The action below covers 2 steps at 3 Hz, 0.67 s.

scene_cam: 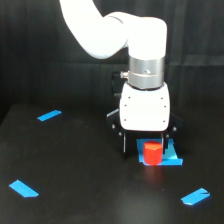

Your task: Pick up the red object from the table

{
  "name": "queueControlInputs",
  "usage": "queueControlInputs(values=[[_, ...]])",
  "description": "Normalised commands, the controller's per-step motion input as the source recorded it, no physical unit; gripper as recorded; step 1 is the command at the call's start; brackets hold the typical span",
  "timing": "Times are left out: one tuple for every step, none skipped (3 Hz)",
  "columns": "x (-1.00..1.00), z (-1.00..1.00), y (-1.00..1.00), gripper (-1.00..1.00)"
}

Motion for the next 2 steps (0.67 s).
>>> queueControlInputs(values=[[-0.01, -0.21, -0.34, 0.3], [-0.04, -0.12, -0.3, -0.11]])
